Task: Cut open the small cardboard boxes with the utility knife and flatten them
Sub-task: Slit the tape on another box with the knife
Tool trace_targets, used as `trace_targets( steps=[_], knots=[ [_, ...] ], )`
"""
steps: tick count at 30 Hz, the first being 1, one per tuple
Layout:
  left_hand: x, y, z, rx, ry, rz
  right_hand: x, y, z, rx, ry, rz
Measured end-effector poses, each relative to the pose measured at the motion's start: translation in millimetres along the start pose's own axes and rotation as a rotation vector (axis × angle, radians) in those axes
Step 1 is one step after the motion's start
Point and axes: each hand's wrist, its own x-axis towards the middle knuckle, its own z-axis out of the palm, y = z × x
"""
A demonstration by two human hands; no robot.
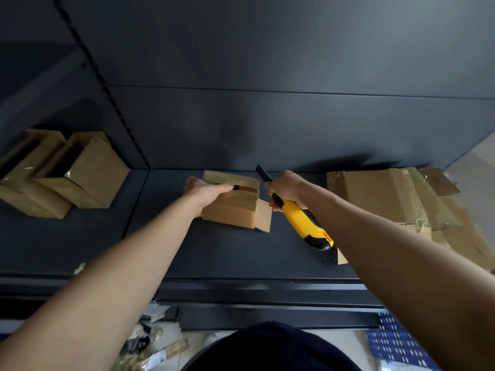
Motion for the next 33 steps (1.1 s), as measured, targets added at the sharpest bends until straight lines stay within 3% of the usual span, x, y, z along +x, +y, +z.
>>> trace_targets(
  steps=[5,12,16,20,26,33],
  knots=[
    [-7,7,-16,0.088,-0.037,0.153,1,-12,22,-0.002,0.023,-0.093],
    [-21,13,-27,0.336,0.124,0.216,-9,-9,28,-0.124,-0.034,-0.089],
    [-22,13,-30,0.506,0.217,0.407,-12,-14,24,-0.215,-0.073,-0.051],
    [-24,15,-26,0.572,0.277,0.495,-15,-15,23,-0.249,-0.038,-0.175],
    [-26,24,-21,0.604,0.239,0.471,-21,-14,34,-0.183,-0.039,-0.193],
    [-29,21,-11,0.56,0.081,0.229,-21,-8,31,-0.035,-0.165,-0.063]
  ],
)
